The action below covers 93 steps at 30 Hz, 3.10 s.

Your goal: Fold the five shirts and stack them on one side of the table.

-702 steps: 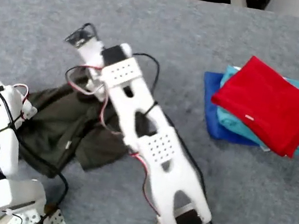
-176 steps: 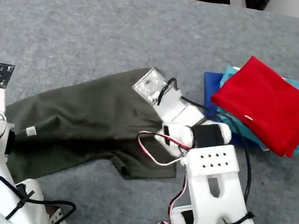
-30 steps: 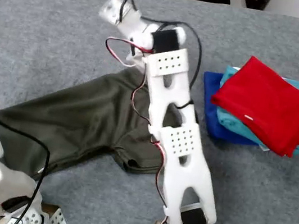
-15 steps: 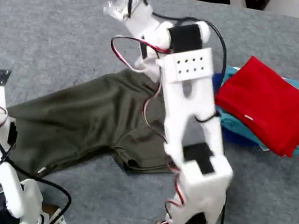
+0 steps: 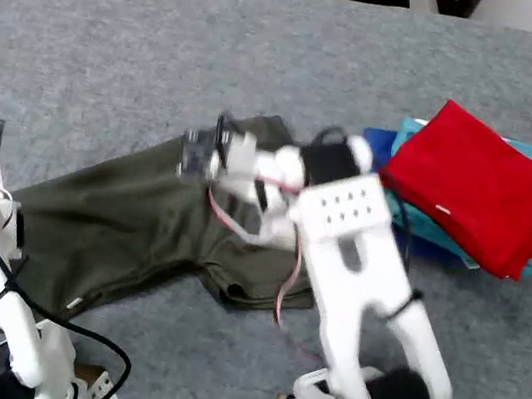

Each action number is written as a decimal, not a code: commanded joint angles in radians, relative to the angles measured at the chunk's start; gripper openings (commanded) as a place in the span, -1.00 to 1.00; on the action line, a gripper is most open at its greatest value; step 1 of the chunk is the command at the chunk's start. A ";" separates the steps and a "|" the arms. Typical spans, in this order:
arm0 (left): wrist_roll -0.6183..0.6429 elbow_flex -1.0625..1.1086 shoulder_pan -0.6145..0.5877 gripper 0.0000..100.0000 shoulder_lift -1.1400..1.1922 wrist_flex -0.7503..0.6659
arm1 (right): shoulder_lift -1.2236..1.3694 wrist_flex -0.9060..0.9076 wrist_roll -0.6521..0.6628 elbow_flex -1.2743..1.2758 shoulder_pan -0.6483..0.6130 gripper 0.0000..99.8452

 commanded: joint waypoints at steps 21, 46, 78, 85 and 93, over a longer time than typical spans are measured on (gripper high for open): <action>0.184 -0.092 -0.032 -0.96 0.288 -0.167 | -0.314 -0.345 0.087 0.740 -0.174 -0.54; 0.181 -0.092 -0.028 -0.96 0.288 -0.167 | 0.160 -0.511 0.061 0.575 -0.110 -0.92; 0.181 -0.094 -0.025 -0.96 0.288 -0.167 | 0.521 -0.020 0.023 -0.254 -0.102 -0.99; 0.181 -0.092 -0.025 -0.96 0.288 -0.167 | 0.722 0.104 0.107 -0.641 -0.099 -0.99; 0.175 -0.092 -0.025 -0.96 0.288 -0.167 | 0.895 0.155 0.227 -0.938 -0.097 -0.99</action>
